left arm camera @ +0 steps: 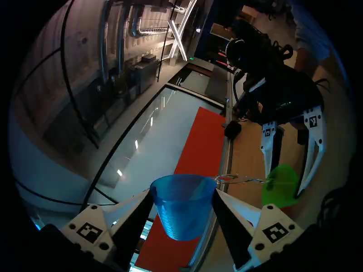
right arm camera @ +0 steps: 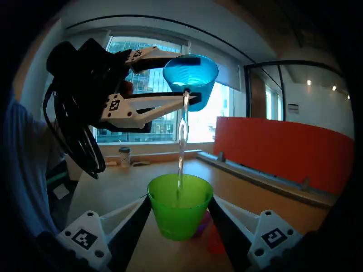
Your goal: Pour water
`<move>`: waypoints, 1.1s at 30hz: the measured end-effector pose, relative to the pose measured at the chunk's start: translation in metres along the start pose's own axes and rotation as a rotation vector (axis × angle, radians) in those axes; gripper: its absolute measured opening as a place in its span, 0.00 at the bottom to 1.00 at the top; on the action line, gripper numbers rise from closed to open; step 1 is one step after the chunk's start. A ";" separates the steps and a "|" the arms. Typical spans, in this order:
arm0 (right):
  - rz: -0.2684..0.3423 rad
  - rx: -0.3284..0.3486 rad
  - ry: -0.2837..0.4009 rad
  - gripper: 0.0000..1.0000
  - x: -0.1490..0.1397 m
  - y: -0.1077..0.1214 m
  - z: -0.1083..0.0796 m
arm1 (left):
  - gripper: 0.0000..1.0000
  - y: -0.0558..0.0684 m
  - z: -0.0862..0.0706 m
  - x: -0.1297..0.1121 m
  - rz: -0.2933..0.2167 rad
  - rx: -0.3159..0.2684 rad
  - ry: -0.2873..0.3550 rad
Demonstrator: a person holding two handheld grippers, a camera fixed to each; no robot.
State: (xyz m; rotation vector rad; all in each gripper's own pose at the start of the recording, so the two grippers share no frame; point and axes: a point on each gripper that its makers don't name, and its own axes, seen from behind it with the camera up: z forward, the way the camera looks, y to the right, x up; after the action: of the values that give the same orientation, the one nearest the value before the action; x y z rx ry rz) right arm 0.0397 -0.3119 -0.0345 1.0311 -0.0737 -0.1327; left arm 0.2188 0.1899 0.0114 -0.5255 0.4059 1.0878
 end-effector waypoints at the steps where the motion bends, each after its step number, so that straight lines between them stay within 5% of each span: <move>1: -0.001 0.000 0.000 0.89 0.000 0.000 0.000 | 0.86 0.000 0.000 0.000 0.006 0.001 -0.001; 33: -0.029 -0.001 -0.005 0.89 0.003 0.001 -0.006 | 0.86 -0.012 0.001 0.004 0.162 0.022 -0.003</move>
State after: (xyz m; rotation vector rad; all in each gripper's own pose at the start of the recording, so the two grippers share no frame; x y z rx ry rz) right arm 0.0433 -0.3070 -0.0365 1.0316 -0.0628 -0.1619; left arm 0.2312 0.1891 0.0119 -0.4774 0.4639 1.2380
